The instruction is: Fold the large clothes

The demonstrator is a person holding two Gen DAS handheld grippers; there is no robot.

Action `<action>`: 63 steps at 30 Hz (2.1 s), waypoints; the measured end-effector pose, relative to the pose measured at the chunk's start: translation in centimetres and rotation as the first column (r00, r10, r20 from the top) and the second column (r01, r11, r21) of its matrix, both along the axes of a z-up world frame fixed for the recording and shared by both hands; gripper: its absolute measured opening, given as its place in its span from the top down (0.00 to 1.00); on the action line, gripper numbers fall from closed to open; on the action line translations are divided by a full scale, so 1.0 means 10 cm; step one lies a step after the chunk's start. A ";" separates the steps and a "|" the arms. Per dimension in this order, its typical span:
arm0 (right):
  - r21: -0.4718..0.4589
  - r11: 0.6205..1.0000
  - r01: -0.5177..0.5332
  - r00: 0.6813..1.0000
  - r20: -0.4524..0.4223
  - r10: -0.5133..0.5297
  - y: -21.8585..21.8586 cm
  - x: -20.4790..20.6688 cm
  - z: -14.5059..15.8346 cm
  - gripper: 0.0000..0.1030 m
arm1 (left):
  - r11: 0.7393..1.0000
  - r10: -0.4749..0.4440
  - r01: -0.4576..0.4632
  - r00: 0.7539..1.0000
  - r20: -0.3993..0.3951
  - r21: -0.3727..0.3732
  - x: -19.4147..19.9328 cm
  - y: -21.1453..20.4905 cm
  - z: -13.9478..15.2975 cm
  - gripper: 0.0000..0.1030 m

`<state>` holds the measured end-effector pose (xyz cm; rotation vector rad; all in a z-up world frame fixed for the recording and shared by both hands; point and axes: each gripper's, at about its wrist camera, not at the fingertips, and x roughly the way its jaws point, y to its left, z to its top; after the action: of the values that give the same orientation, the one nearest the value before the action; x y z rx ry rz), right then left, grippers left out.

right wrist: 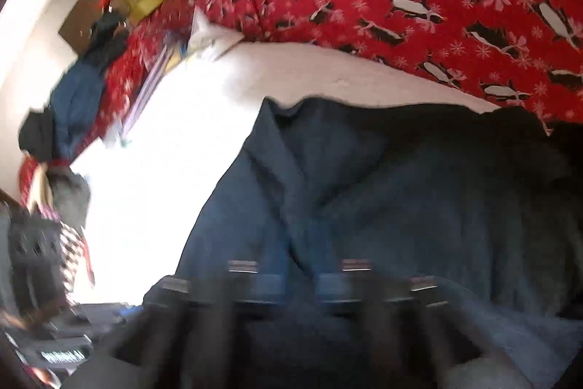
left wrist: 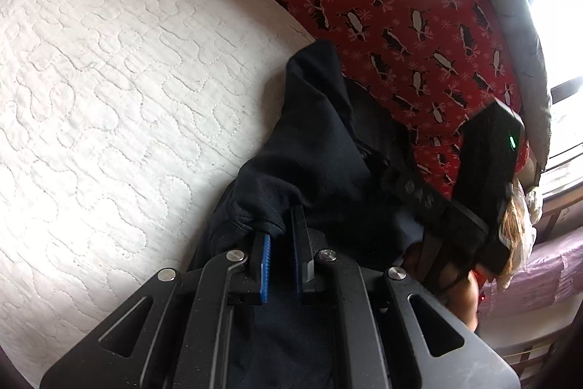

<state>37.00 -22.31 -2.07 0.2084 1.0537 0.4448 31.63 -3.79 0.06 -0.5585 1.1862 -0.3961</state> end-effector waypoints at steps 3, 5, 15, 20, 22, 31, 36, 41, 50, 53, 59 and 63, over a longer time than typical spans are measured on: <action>0.002 0.998 0.061 0.996 0.064 -0.061 -0.05 -0.22 0.08 0.99 | 1.000 -0.003 0.003 1.000 -0.016 0.000 0.01 0.00 -0.03 0.93; 0.031 0.991 0.129 0.985 0.106 -0.132 -0.14 -0.31 0.17 0.99 | 1.000 -0.001 0.002 0.999 -0.037 0.006 0.03 0.00 -0.06 0.93; -0.042 0.954 0.296 0.955 0.000 -0.297 -0.14 0.12 0.03 0.95 | 0.996 -0.077 0.077 0.997 -0.017 0.033 -0.12 0.08 0.18 0.96; 0.087 0.928 0.363 0.923 0.101 -0.371 -0.46 -0.46 0.35 0.75 | 0.993 -0.115 0.108 0.983 0.143 0.050 -0.23 -0.04 0.62 0.93; 0.096 0.917 0.387 0.915 0.078 -0.395 -0.61 -0.66 0.31 0.75 | 0.986 -0.128 0.112 0.983 0.132 0.121 -0.08 -0.22 0.52 0.92; -0.010 0.862 0.506 0.862 0.017 -0.506 -1.26 -1.67 0.35 0.73 | 0.953 -0.208 0.199 0.978 0.015 0.229 -0.09 -0.62 0.24 0.91; 0.144 0.644 0.751 0.654 -0.028 -0.756 -2.17 -2.63 0.25 0.51 | 0.965 -0.209 0.199 0.977 0.041 0.169 -0.17 -0.69 0.33 0.59; 0.324 0.489 0.810 0.538 -0.076 -0.840 -2.56 -2.97 0.08 0.50 | 0.965 -0.167 0.169 0.986 -0.027 0.202 0.06 -0.83 0.09 0.59; 0.173 0.474 0.863 0.466 0.089 -0.880 -2.48 -2.85 0.27 0.43 | 0.939 -0.191 0.182 0.982 0.002 0.291 -0.04 -0.77 0.14 0.59; 0.112 0.485 0.867 0.489 -0.011 -0.872 -2.57 -2.71 0.02 0.52 | 0.935 -0.181 0.179 0.983 -0.023 0.306 -0.03 -0.79 0.02 0.59; 0.201 0.555 0.808 0.548 0.093 -0.831 -2.54 -2.82 0.24 0.85 | 0.907 -0.214 0.197 0.977 0.005 0.372 -0.09 -0.85 0.05 0.59; 0.087 0.579 0.811 0.584 -0.038 -0.811 -2.59 -2.67 -0.15 0.84 | 0.891 -0.222 0.198 0.975 0.011 0.408 -0.09 -0.91 0.08 0.59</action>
<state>10.27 -48.25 -3.61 0.7484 0.8148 -0.3617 30.70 -12.84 0.82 -0.0560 1.2346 -0.3330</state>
